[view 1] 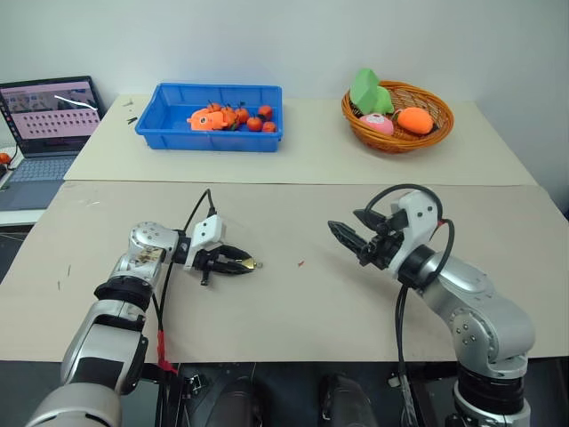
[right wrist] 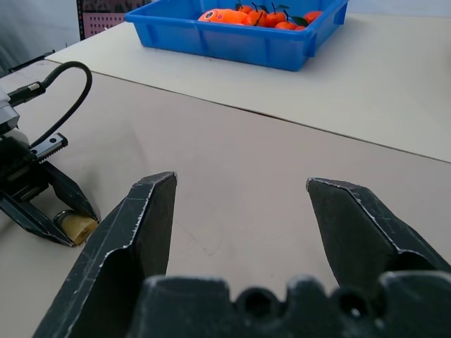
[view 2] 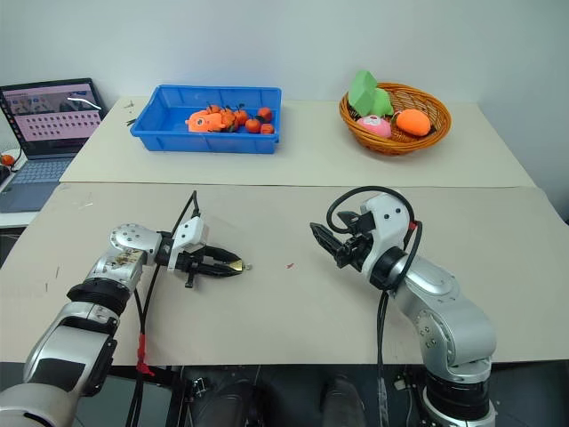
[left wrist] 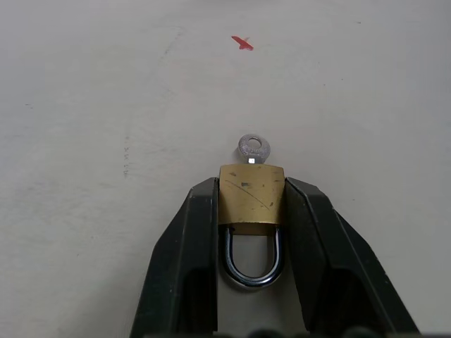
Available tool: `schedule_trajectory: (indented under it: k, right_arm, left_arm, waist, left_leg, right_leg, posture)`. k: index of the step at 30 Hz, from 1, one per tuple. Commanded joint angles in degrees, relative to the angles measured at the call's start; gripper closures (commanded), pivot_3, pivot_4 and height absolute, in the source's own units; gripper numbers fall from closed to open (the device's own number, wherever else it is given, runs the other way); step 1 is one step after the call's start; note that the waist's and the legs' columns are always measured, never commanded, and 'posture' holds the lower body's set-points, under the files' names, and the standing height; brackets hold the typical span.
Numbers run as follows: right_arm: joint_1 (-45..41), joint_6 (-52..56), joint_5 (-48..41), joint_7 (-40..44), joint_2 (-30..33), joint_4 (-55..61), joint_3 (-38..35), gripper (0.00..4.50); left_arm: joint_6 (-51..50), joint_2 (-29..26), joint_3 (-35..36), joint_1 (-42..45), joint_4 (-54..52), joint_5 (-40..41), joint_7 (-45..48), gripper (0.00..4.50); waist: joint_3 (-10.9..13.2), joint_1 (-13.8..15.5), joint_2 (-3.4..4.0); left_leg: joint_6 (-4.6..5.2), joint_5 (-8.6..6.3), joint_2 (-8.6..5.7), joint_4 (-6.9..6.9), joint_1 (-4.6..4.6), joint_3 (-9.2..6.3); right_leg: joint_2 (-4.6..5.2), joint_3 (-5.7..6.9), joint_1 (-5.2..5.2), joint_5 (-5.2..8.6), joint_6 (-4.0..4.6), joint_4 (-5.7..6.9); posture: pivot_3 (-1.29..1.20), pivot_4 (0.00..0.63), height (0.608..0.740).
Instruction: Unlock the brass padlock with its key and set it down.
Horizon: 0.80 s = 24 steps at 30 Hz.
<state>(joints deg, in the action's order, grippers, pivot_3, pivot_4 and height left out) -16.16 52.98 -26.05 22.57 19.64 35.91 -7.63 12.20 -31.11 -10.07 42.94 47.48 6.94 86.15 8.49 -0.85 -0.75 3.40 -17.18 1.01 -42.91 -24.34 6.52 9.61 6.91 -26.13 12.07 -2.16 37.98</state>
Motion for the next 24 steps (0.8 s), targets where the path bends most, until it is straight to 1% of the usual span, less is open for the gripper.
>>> schedule_trajectory:
  k: [1, 8, 11, 17, 21, 24]
  right_arm:
    - [-0.5, -1.8, -0.9, -0.1, 0.5, 1.1, 0.1, 0.97]
    - [0.2, -2.7, 1.5, -0.3, 1.4, -0.4, 4.5, 0.97]
    - [0.0, -3.1, 2.0, -0.1, 1.6, -1.0, 6.5, 0.97]
    - [-1.0, -3.7, 2.0, 0.1, 1.6, -2.3, 7.1, 0.97]
    - [-1.6, -4.0, 2.2, 0.5, 1.9, -3.0, 7.5, 0.97]
    - [-1.3, -5.2, 3.6, 0.6, 3.2, -2.7, 8.1, 0.97]
  left_arm:
    - [-0.8, 0.2, -0.1, -0.1, -1.0, -0.8, -0.5, 3.65]
    - [-2.8, 0.5, 0.7, -0.2, -3.7, -0.5, -3.2, 3.65]
    - [-4.9, 0.3, 1.7, -0.8, -6.5, 0.8, -4.2, 3.65]
    - [-8.4, -0.9, 2.3, -3.2, -12.6, 1.9, -4.6, 3.65]
    - [-13.8, -1.8, 3.6, -1.9, -16.7, 3.0, -5.8, 3.65]
    - [-18.8, -3.6, 4.0, 0.1, -21.4, 3.5, -6.0, 3.65]
  waist:
    - [0.0, 0.0, 0.00]
    - [0.0, 0.1, 0.00]
    - [0.0, 0.1, 0.00]
    - [0.0, 0.0, -0.01]
    - [0.0, 0.0, -0.01]
    - [0.0, 0.1, -0.01]
  left_leg:
    - [0.00, 0.00, 0.01, 0.00, 0.00, 0.00]
    - [0.00, 0.00, 0.00, 0.00, 0.00, -0.01]
    - [0.01, 0.00, 0.00, -0.01, -0.02, -0.01]
    - [0.01, -0.01, 0.00, 0.00, -0.03, -0.01]
    - [0.01, 0.00, 0.01, -0.01, -0.03, -0.01]
    - [0.01, 0.00, 0.03, -0.01, -0.03, -0.02]
  right_leg:
    - [0.00, 0.00, 0.00, 0.00, 0.00, 0.00]
    - [0.00, 0.00, 0.00, 0.00, 0.00, 0.00]
    - [0.00, 0.00, 0.00, 0.00, -0.01, 0.00]
    - [0.00, 0.00, -0.01, 0.00, -0.01, -0.01]
    - [0.00, 0.01, -0.02, 0.00, -0.01, 0.00]
    - [0.00, 0.01, -0.01, 0.00, -0.02, -0.01]
  posture:
    - [0.00, 0.150, 0.684]
    - [0.00, 0.150, 0.684]
    - [0.00, 0.150, 0.684]
    - [0.00, 0.150, 0.684]
    - [0.00, 0.150, 0.684]
    - [0.00, 0.150, 0.684]
